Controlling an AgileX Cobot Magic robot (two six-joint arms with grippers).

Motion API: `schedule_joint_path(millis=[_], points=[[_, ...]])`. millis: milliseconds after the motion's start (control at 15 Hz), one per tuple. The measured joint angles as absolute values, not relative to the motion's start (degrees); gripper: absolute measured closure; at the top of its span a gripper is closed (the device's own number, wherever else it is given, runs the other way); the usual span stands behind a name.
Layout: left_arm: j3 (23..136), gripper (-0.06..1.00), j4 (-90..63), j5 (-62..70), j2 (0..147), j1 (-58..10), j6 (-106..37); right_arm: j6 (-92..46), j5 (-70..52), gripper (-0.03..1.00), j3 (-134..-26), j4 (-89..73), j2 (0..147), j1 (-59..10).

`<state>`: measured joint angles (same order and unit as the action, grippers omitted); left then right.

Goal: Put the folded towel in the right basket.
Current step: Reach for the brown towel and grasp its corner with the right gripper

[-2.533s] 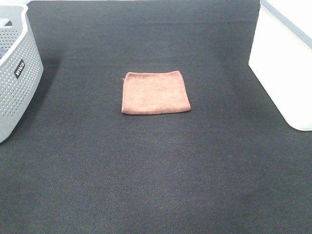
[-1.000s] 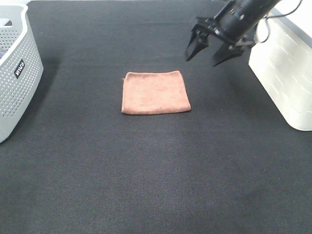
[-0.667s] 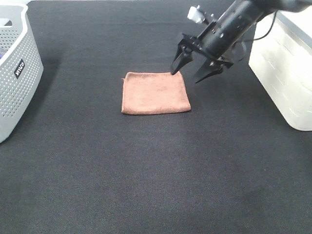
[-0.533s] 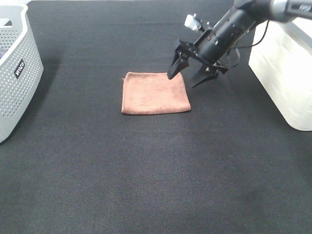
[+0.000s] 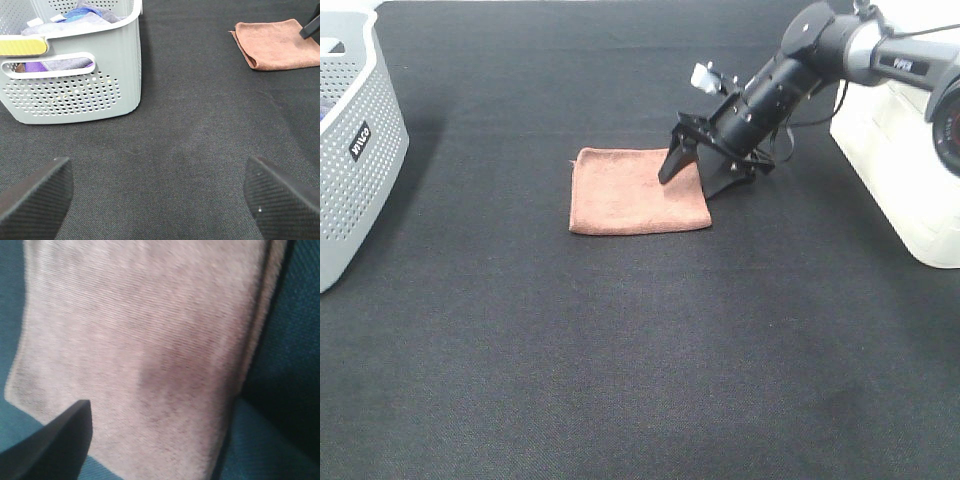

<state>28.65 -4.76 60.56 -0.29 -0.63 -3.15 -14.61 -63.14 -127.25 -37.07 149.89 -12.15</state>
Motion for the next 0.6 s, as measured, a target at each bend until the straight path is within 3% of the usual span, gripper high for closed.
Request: schedule_joint_path(millis=[200, 333, 467, 533, 600], points=[[28.6, 0.07, -4.8, 60.6, -0.3, -0.6, -3.2, -14.6, -63.0, 0.25, -127.7, -37.8, 150.6, -12.1], [28.6, 0.07, -4.8, 60.6, -0.3, -0.6, -3.2, -15.4, -62.6, 0.38, -127.7, -38.6, 151.0, -12.4], [28.6, 0.07, -4.8, 60.6, -0.3, -0.6, -3.2, -16.2, -62.5, 0.62, -127.7, -38.8, 151.7, -12.8], [28.6, 0.07, -4.8, 60.6, -0.3, -0.6, -3.2, -16.2, -62.3, 0.83, -127.7, -38.1, 151.8, -13.2], [28.6, 0.07, -4.8, 60.6, -0.3, -0.6, -3.2, -16.2, -62.4, 0.94, -127.8, -38.1, 151.8, -13.2]])
